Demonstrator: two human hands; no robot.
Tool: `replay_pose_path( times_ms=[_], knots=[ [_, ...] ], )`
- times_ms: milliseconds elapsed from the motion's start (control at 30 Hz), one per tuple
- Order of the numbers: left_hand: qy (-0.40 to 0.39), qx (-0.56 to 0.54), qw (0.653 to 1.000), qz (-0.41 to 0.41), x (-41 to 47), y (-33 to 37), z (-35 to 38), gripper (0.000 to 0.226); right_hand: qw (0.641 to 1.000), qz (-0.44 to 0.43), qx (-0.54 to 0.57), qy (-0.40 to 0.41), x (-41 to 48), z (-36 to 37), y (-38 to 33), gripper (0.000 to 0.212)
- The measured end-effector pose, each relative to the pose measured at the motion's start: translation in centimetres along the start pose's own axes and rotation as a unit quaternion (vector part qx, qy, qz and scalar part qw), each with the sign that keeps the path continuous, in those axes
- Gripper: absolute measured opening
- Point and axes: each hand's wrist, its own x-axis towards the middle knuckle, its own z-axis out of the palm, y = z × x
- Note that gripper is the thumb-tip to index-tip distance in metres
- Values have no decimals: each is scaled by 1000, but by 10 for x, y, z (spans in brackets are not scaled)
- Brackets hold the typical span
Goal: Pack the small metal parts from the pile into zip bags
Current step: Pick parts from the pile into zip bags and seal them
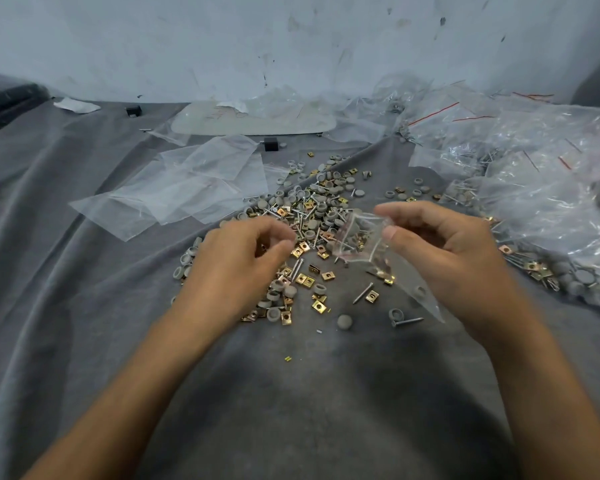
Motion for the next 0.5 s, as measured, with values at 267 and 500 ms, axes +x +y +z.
replay_pose_path(
  times_ms=[267,500],
  knots=[
    [-130,261,950,110,-5,-11,31,35,1000,-5,2,23,-1,-2,0,25],
    [-113,312,937,112,-7,-12,40,36,1000,-3,2,10,0,-3,3,24]
  ],
)
